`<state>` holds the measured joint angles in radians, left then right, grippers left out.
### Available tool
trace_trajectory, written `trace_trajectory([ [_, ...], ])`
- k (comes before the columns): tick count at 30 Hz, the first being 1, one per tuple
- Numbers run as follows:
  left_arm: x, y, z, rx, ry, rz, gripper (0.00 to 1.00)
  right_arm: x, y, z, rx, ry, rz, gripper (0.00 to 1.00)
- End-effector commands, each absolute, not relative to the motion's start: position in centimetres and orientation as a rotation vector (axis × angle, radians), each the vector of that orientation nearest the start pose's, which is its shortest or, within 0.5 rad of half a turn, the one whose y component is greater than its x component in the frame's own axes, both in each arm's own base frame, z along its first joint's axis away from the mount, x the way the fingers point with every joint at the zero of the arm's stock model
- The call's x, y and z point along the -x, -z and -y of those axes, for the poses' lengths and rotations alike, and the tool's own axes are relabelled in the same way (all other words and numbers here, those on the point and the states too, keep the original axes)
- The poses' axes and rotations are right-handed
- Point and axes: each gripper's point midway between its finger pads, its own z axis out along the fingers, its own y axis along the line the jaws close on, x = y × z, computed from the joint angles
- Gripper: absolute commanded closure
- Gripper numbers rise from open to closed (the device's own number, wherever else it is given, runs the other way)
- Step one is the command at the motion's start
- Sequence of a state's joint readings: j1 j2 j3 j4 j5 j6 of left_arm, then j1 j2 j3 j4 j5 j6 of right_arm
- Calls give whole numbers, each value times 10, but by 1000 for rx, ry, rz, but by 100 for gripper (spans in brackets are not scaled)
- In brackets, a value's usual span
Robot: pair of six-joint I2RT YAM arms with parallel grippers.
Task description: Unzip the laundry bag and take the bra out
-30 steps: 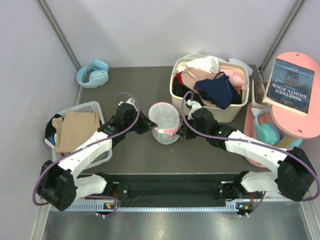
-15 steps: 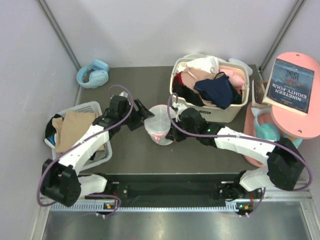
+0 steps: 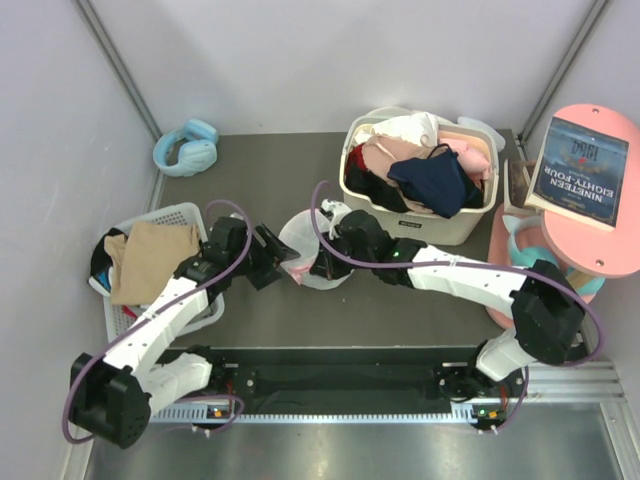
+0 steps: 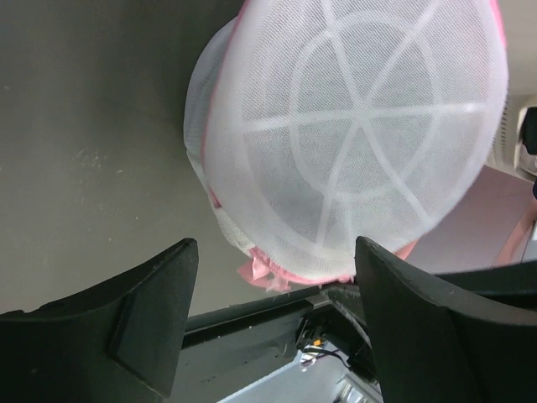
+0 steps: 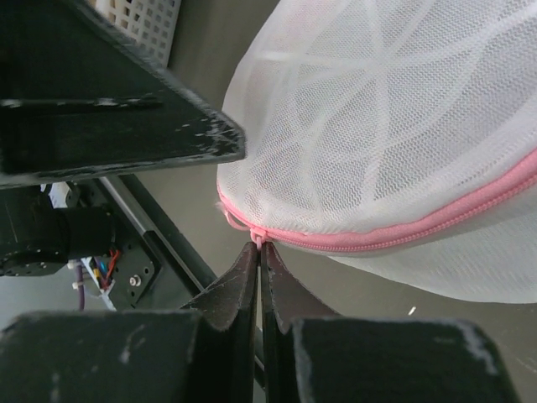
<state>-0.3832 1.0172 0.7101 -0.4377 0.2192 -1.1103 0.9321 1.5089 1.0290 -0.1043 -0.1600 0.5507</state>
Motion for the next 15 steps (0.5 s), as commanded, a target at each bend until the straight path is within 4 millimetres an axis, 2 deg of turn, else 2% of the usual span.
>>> trace_trajectory([
  [1,-259,-150,187,808,998,-2343,26,-211,-180,-397,597,-1074,-2170,100],
  [3,-264,-150,189,811,1001,-2334,35,-210,-181,-397,602,-1076,-2166,100],
  [4,-266,-149,189,817,997,-2329,49,-209,-182,-397,606,-1076,-2164,100],
  [7,-270,-150,190,819,1000,-2314,64,-208,-182,-393,602,-1060,-2170,100],
  [8,-270,-149,190,818,999,-2318,75,-209,-181,-392,599,-1049,-2175,100],
  [10,-271,-148,191,800,999,-2321,86,-210,-180,-385,583,-1014,-2191,100],
  [11,-272,-147,192,794,998,-2326,99,-211,-179,-382,576,-998,-2195,100],
  [15,-276,-148,192,742,980,-2327,100,-222,-176,-362,519,-949,-2203,100],
])
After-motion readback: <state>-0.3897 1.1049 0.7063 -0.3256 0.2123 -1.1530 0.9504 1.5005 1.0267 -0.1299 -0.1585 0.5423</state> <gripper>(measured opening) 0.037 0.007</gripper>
